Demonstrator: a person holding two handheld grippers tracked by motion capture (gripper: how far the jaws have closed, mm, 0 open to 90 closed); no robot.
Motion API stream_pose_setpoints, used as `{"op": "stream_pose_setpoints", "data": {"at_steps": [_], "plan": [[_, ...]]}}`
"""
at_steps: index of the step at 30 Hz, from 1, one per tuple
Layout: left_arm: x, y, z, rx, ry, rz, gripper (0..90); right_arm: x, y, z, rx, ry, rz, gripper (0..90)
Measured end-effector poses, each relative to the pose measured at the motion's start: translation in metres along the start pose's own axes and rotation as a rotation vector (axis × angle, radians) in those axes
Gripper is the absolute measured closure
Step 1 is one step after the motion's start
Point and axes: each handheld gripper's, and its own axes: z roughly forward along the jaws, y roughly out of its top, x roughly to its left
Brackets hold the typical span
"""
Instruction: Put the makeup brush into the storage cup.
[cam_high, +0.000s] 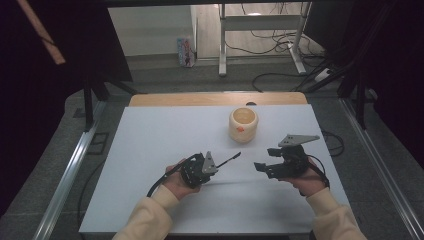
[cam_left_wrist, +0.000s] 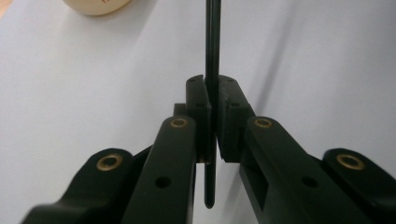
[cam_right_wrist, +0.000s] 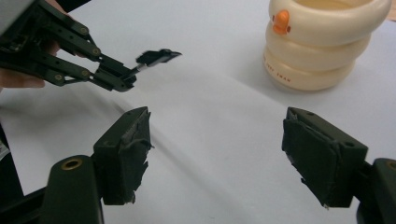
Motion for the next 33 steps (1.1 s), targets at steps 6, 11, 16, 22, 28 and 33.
{"op": "stream_pose_setpoints", "data": {"at_steps": [6, 11, 16, 22, 28, 33], "plan": [[0.001, -0.005, -0.003, -0.008, 0.007, -0.022, 85.7, 0.001, -0.008, 0.003, -0.005, -0.009, 0.021, 23.1], [0.000, -0.008, -0.007, -0.025, 0.010, -0.033, 85.8, 0.003, -0.021, 0.006, -0.021, -0.005, 0.043, 23.2], [0.000, -0.008, -0.009, -0.036, 0.009, -0.045, 85.8, 0.009, -0.023, 0.008, -0.050, -0.005, 0.047, 24.1], [-0.001, -0.009, -0.007, -0.034, 0.006, -0.050, 85.8, 0.008, -0.027, 0.012, -0.046, -0.011, 0.062, 24.2], [0.001, -0.009, -0.008, -0.041, 0.013, -0.062, 85.8, 0.009, -0.029, 0.015, -0.042, -0.010, 0.061, 24.0], [0.003, -0.011, -0.011, -0.049, 0.014, -0.074, 85.7, 0.007, -0.030, 0.013, -0.055, -0.014, 0.069, 23.9]]}}
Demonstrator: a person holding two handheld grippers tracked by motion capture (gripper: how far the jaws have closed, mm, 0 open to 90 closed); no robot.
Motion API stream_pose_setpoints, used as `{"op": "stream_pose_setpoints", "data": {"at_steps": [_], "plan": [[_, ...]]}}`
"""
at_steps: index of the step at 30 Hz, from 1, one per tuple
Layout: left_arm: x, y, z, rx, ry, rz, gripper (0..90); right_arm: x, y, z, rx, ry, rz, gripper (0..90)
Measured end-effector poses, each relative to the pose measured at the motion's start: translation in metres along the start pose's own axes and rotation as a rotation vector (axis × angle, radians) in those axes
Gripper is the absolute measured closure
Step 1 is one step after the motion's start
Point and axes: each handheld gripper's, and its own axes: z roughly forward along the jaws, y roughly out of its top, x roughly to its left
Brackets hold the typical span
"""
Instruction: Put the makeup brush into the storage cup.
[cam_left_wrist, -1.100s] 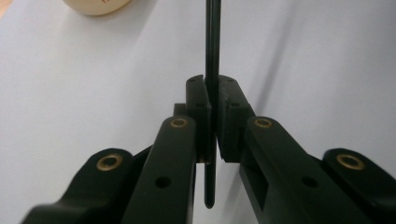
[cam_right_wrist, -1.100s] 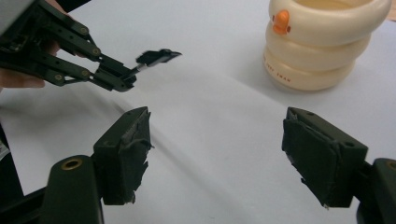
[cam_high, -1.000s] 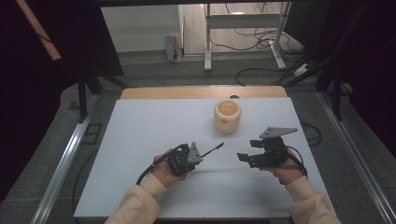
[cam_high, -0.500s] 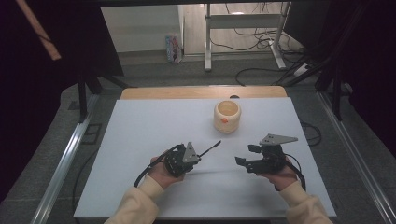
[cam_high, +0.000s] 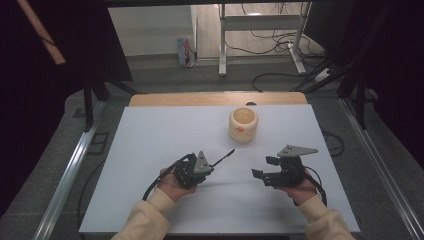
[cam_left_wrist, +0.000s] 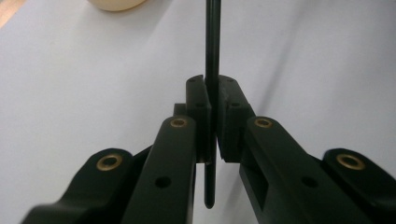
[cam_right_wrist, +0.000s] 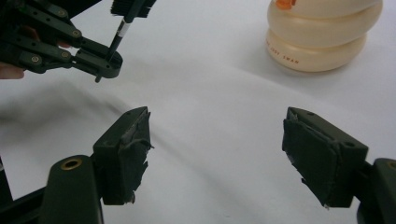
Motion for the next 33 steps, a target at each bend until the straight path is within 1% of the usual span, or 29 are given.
{"op": "stream_pose_setpoints", "data": {"at_steps": [5, 6, 7, 12, 14, 17, 21, 27, 31, 33], "plan": [[0.002, -0.001, -0.002, -0.020, -0.008, -0.032, 85.7, -0.001, -0.001, 0.000, -0.006, -0.002, 0.008, 23.9], [0.003, -0.001, -0.003, -0.029, -0.018, -0.044, 85.7, -0.001, -0.001, 0.001, -0.009, -0.002, 0.005, 23.9], [0.003, -0.001, -0.003, -0.036, -0.026, -0.052, 85.7, 0.000, -0.001, 0.001, -0.015, 0.001, 0.004, 23.9], [0.004, -0.001, -0.005, -0.054, -0.041, -0.074, 85.7, 0.002, 0.000, 0.000, -0.044, 0.019, 0.014, 24.6], [0.005, -0.001, -0.006, -0.066, -0.051, -0.093, 85.7, 0.003, 0.000, 0.001, -0.058, 0.026, 0.019, 24.8], [0.007, -0.002, -0.006, -0.090, -0.075, -0.132, 85.7, 0.004, 0.000, 0.001, -0.080, 0.035, 0.026, 25.1], [0.009, -0.002, -0.007, -0.113, -0.099, -0.165, 85.7, 0.005, 0.000, 0.003, -0.099, 0.060, 0.045, 25.7], [0.008, -0.001, -0.004, -0.123, -0.123, -0.186, 85.7, 0.010, 0.000, 0.008, -0.110, 0.089, 0.037, 26.1], [0.007, -0.001, -0.003, -0.128, -0.136, -0.193, 85.7, 0.012, 0.001, 0.011, -0.119, 0.106, 0.047, 26.1], [0.008, -0.001, -0.003, -0.134, -0.147, -0.206, 85.7, 0.012, 0.001, 0.012, -0.119, 0.113, 0.054, 26.2]]}}
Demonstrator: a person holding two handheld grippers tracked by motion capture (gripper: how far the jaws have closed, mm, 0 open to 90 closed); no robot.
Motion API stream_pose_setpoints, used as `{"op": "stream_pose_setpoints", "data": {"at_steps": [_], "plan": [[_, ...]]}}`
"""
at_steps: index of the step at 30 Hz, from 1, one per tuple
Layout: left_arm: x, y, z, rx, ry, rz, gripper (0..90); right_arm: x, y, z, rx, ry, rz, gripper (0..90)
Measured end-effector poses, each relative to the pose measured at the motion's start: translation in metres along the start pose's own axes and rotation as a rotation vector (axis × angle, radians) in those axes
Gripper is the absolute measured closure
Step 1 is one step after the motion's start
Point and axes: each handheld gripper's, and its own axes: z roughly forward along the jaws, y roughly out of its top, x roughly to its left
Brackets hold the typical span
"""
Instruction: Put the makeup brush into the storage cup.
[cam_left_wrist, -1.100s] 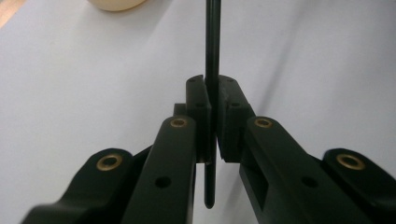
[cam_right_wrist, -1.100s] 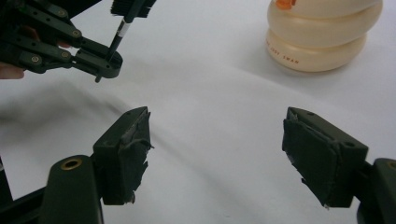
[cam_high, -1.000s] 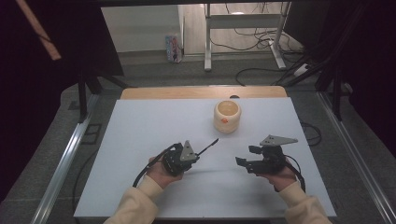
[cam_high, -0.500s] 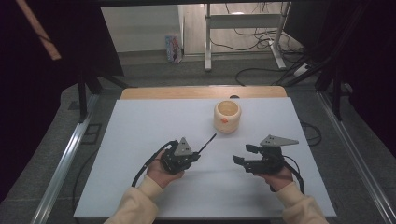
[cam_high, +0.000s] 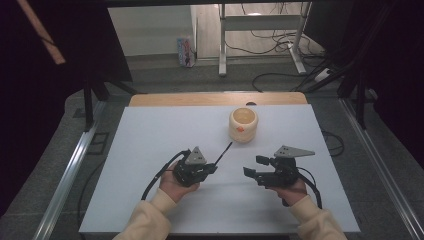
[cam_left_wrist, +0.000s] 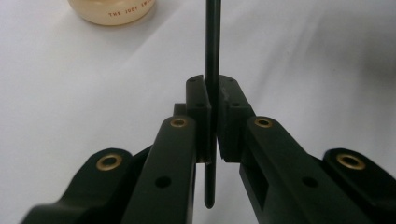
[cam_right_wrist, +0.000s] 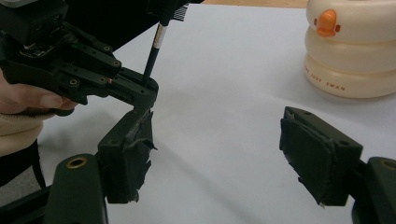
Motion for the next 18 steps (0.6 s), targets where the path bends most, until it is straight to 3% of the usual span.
{"op": "stream_pose_setpoints", "data": {"at_steps": [8, 18], "plan": [[0.0036, -0.0013, -0.0008, -0.020, -0.034, -0.037, 85.6, 0.0012, -0.0009, 0.0013, 0.004, -0.006, -0.003, 26.2], [0.0029, -0.0010, 0.0003, -0.027, -0.044, -0.042, 85.7, 0.0023, -0.0004, 0.0039, 0.004, 0.013, 0.001, 26.3]]}}
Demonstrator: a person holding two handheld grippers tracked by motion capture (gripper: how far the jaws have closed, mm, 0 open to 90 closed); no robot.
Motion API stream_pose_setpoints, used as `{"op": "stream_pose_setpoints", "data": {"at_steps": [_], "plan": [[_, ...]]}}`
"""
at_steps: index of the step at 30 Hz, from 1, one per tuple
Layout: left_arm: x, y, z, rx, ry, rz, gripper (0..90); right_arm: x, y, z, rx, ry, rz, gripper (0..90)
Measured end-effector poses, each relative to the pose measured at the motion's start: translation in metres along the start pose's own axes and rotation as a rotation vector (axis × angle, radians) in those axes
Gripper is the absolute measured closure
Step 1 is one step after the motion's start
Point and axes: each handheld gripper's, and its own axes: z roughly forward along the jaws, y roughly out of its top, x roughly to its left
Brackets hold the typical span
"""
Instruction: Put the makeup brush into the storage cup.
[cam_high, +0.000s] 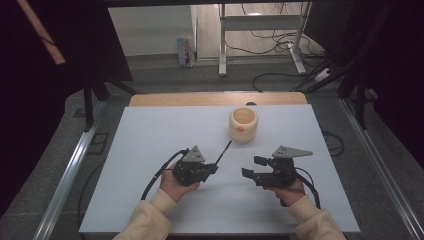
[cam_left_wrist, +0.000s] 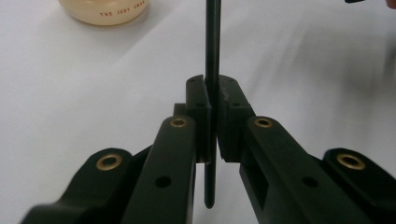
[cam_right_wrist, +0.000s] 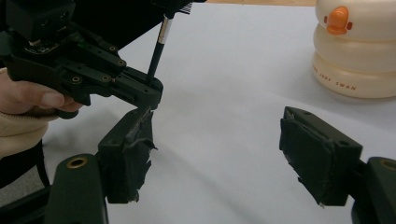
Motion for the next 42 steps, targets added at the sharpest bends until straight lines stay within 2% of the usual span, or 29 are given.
{"op": "stream_pose_setpoints", "data": {"at_steps": [5, 12, 20, 33, 38, 42], "plan": [[-0.001, 0.000, 0.001, -0.007, -0.007, -0.004, 85.6, 0.002, 0.002, 0.003, -0.016, 0.011, 0.010, 26.4], [-0.002, 0.001, 0.003, -0.010, -0.014, -0.005, 85.6, 0.010, 0.005, 0.013, -0.023, 0.034, 0.001, 26.4], [-0.005, 0.001, 0.005, -0.005, -0.015, 0.002, 85.6, 0.016, 0.009, 0.022, -0.050, 0.077, 0.036, 26.9], [-0.007, 0.003, 0.009, 0.006, -0.016, 0.019, 85.6, 0.020, 0.013, 0.037, -0.062, 0.105, 0.059, 28.4], [-0.008, 0.003, 0.010, 0.008, -0.019, 0.020, 85.6, 0.019, 0.014, 0.043, -0.074, 0.122, 0.081, 31.0], [-0.009, 0.003, 0.010, 0.007, -0.022, 0.021, 85.6, 0.017, 0.015, 0.047, -0.084, 0.133, 0.109, 39.3]]}}
